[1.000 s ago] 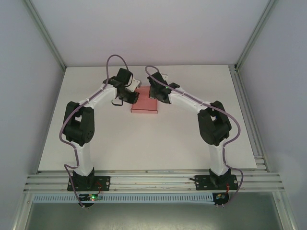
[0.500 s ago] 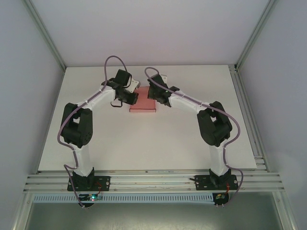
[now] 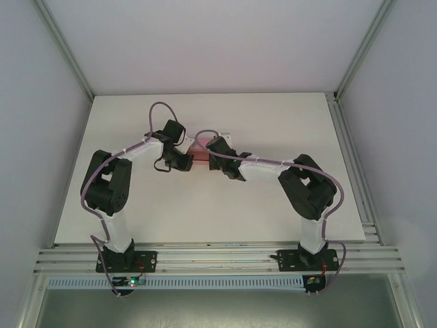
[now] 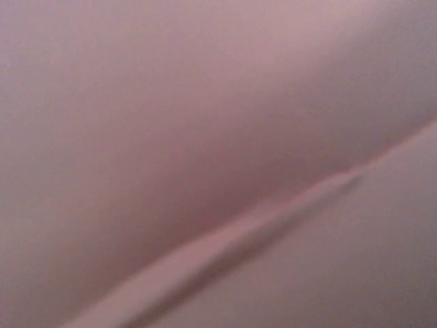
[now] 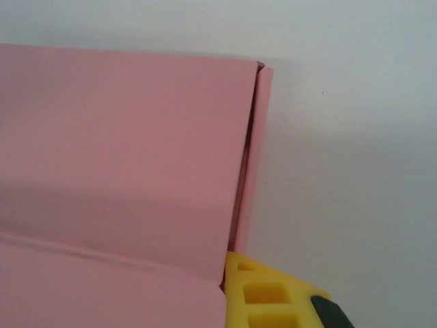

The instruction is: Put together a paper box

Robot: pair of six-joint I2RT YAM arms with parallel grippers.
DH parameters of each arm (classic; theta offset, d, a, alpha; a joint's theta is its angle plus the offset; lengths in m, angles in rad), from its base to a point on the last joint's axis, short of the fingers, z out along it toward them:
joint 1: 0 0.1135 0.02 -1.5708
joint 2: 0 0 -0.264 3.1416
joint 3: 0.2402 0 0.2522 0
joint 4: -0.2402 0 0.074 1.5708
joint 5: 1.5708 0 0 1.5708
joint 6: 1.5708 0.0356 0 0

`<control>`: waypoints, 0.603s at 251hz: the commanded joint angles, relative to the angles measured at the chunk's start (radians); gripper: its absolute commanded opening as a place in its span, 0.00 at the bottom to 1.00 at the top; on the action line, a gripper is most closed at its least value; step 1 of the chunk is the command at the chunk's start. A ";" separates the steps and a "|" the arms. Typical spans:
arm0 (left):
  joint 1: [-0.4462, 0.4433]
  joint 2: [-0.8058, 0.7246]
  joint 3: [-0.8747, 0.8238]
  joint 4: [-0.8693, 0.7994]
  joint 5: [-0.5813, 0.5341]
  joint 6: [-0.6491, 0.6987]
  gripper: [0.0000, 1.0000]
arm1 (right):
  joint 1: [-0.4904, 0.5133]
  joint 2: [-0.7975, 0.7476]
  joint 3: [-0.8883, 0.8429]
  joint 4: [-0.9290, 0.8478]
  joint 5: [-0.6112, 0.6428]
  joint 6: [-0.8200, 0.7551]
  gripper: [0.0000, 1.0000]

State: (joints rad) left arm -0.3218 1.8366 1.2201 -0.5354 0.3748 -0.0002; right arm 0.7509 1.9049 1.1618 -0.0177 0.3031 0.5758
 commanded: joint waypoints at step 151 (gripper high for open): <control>0.005 -0.344 0.023 -0.067 -0.314 -0.361 1.00 | 0.019 -0.013 0.010 -0.046 0.038 -0.065 0.11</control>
State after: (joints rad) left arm -0.3264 1.5078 1.1584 -0.5888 0.2779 -0.1818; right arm 0.7574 1.9041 1.1629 -0.0402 0.3340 0.5571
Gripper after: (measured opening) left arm 0.997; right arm 0.101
